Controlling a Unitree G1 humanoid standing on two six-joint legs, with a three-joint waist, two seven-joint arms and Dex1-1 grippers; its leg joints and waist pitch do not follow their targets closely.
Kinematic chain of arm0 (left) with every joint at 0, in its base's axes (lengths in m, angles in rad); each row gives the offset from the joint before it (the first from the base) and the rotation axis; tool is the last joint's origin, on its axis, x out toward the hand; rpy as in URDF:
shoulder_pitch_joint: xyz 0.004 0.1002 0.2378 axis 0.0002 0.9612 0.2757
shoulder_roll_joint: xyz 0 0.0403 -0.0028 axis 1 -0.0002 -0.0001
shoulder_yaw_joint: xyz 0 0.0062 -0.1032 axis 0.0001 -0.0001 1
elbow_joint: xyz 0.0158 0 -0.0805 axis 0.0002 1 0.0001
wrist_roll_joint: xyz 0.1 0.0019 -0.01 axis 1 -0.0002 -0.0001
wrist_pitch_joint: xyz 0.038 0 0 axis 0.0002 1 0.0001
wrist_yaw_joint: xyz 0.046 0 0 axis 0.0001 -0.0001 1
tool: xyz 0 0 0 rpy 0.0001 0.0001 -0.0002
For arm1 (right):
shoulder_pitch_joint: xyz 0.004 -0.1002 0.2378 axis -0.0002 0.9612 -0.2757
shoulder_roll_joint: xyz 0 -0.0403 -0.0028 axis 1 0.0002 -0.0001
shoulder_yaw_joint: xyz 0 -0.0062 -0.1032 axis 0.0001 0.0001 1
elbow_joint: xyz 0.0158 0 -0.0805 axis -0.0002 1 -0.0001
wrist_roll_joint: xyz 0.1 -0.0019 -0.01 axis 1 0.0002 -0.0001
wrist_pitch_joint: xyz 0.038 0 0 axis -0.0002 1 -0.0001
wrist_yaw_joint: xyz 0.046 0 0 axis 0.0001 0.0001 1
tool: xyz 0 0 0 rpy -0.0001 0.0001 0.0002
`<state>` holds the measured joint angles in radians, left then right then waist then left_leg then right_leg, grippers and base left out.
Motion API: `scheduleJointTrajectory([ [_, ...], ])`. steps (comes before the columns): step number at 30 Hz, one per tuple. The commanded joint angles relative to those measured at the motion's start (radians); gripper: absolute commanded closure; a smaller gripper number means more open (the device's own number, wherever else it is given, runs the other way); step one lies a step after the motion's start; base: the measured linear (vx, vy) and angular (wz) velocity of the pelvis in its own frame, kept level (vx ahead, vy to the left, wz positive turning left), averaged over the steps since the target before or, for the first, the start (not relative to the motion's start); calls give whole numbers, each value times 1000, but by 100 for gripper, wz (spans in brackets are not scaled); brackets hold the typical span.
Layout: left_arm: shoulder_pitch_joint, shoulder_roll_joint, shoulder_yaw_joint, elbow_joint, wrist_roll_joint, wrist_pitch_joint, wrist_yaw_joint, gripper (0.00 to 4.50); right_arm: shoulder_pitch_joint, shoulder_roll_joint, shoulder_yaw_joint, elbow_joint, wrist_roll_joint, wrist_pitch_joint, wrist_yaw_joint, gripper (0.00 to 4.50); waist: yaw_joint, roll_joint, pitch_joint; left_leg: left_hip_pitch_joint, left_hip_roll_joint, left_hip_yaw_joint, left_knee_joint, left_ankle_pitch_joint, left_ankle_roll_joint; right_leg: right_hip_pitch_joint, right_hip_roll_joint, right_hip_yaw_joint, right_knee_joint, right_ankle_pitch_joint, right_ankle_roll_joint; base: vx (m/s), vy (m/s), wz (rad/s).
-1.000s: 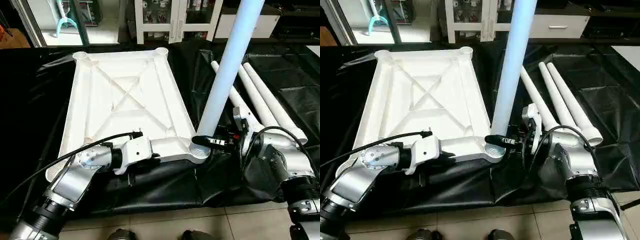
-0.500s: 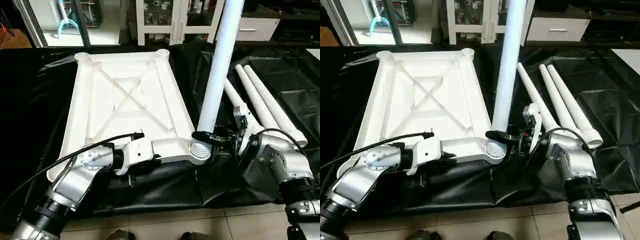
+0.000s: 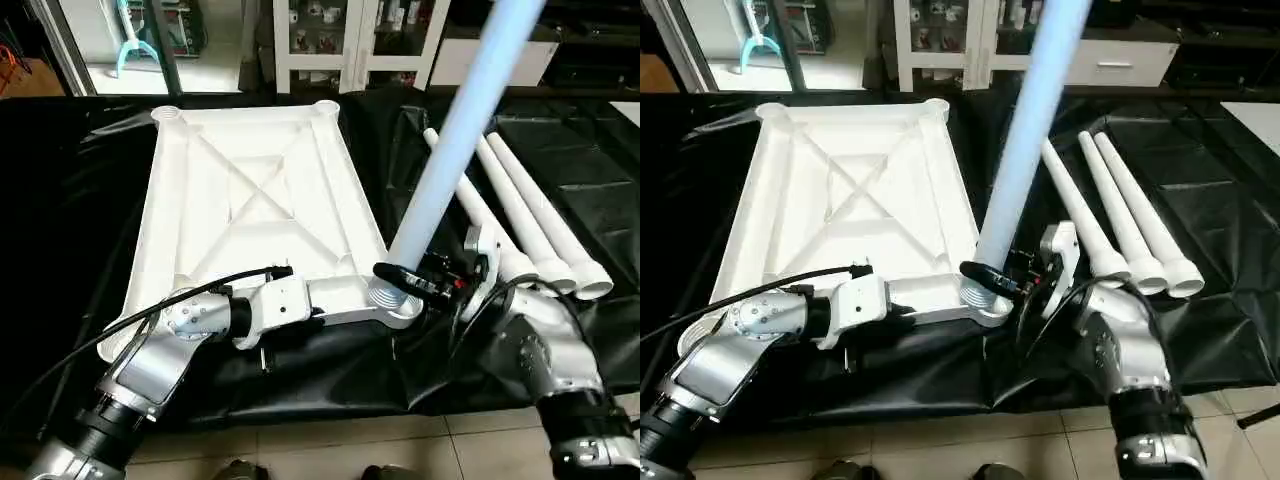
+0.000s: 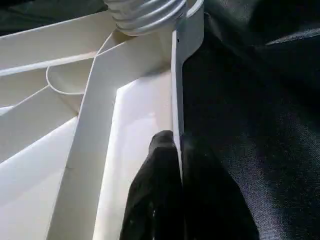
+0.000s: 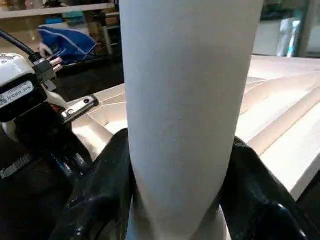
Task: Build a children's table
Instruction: Insert table leg to table base
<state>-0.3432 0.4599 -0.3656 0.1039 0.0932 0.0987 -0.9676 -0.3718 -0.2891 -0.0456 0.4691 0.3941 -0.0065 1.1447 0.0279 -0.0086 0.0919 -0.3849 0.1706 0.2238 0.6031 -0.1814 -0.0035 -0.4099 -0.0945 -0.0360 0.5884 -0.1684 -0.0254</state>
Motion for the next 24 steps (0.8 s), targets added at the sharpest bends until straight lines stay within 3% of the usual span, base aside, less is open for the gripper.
scheduleJointTrajectory([
  [1, 8, -13, -37, 21, 12, -12, 4, 450, 26, 0, 2, -1, -35, -10, -15, 258, -12, -4, -60, 38, 64, -43, -94, -362, -11, 12, -47, 34, -80, -408, -142, 0, 0, 0],
  [4, 6, -15, -34, 22, 14, -13, 8, 450, 37, 9, -12, 12, -42, -54, -55, 258, -14, -3, -59, 37, 63, -44, -97, -370, -14, 13, -47, 34, -81, -406, -139, 0, 0, 0],
  [13, 2, -20, -31, 35, 26, -17, 31, 450, 57, -40, -46, -3, -5, -30, -49, 258, -15, -2, -57, 40, 64, -43, -101, -385, -14, 14, -46, 34, -86, -397, -139, 0, 0, 0],
  [18, -9, -23, -33, 55, 63, 27, 69, 450, 81, -59, -47, -57, 39, 56, -27, 258, -13, -3, -54, 42, 64, -45, -102, -413, -16, 10, -49, 35, -93, -455, -121, 0, 0, 0],
  [24, -24, 11, -43, 84, 125, 86, 82, 450, 49, -42, -78, -31, 53, 40, -79, 258, -30, -3, -44, 45, 60, -56, -104, -514, -48, -1, -50, 27, -108, -589, -81, 0, 0, 0],
])
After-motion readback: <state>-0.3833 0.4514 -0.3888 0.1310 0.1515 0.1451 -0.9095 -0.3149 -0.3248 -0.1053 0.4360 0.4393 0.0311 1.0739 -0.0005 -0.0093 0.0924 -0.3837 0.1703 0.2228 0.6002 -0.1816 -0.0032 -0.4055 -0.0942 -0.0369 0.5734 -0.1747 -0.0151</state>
